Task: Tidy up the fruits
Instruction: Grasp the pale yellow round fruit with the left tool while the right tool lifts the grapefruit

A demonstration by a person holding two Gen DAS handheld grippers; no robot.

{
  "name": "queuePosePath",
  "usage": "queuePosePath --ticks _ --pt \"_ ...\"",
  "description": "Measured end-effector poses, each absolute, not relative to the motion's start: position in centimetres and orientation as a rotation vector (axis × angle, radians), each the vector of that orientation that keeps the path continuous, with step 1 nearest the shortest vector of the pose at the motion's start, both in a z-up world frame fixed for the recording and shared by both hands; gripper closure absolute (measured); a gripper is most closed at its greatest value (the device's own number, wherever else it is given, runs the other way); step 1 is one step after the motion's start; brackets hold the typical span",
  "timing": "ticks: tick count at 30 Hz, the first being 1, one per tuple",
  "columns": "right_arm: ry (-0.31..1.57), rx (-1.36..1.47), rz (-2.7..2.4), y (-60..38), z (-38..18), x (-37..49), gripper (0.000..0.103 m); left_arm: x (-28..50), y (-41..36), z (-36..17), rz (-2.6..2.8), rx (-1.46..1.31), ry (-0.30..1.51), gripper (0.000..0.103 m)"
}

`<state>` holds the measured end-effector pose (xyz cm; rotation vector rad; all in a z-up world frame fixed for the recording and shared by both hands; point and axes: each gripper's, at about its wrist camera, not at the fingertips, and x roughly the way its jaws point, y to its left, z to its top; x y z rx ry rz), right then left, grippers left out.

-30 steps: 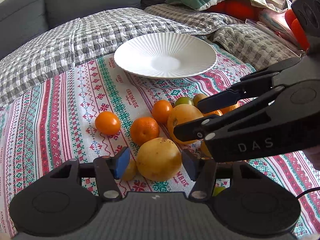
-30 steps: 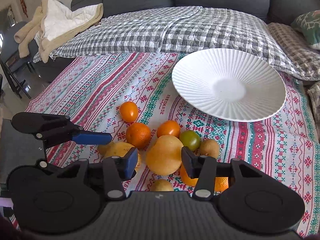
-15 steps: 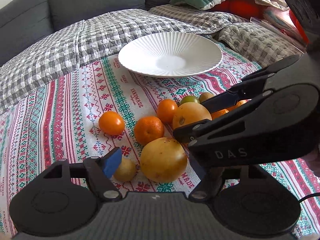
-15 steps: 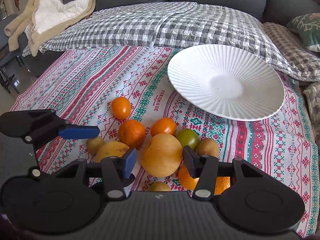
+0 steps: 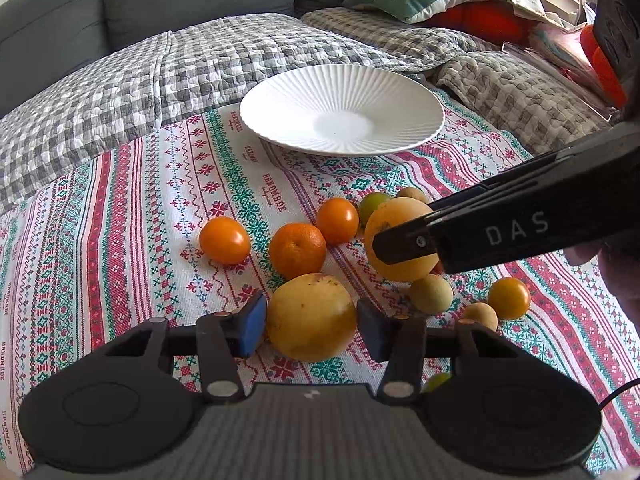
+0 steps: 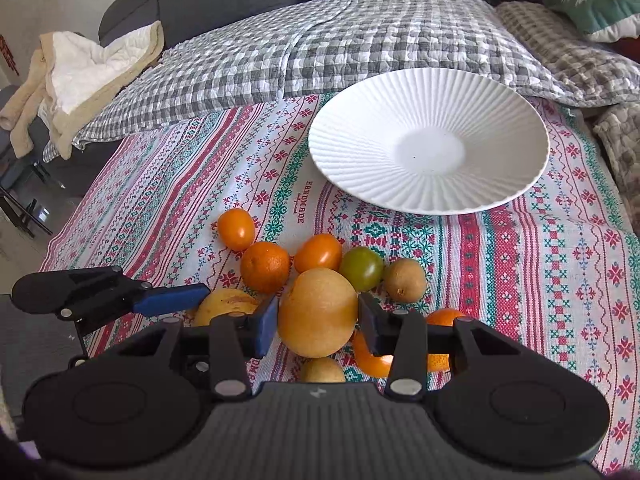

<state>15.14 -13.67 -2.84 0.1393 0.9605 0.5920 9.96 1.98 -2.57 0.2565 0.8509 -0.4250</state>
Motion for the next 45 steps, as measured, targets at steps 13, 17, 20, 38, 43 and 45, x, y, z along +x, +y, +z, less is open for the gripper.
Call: queuePosePath --ticks 13,17,20,38,43,45 --pt "0.923 0.275 0.533 -18.3 -0.9 16.4 0.064 10.6 2.5 1.0 -0.346 0.134 0.777 0.066" --pt "0.882 0.297 0.5 -19.7 0.0 17.1 0.065 11.2 1.1 2.0 -0.345 0.169 0.718 0.066" --pt "0.857 0.323 0.484 -20.7 0.3 17.8 0.07 12.4 -0.2 2.1 -0.362 0.193 0.693 0.066" --pt "0.967 0.382 0.497 -23.1 -2.9 19.2 0.048 13.6 -1.5 -0.3 -0.411 0.193 0.744 0.066" --pt "1.011 0.407 0.498 -21.9 -3.9 19.8 0.048 13.2 -1.1 -0.4 -0.413 0.194 0.748 0.065" --pt "1.03 0.424 0.486 -21.7 -4.4 20.2 0.048 13.1 -1.2 -0.4 -0.415 0.202 0.746 0.065"
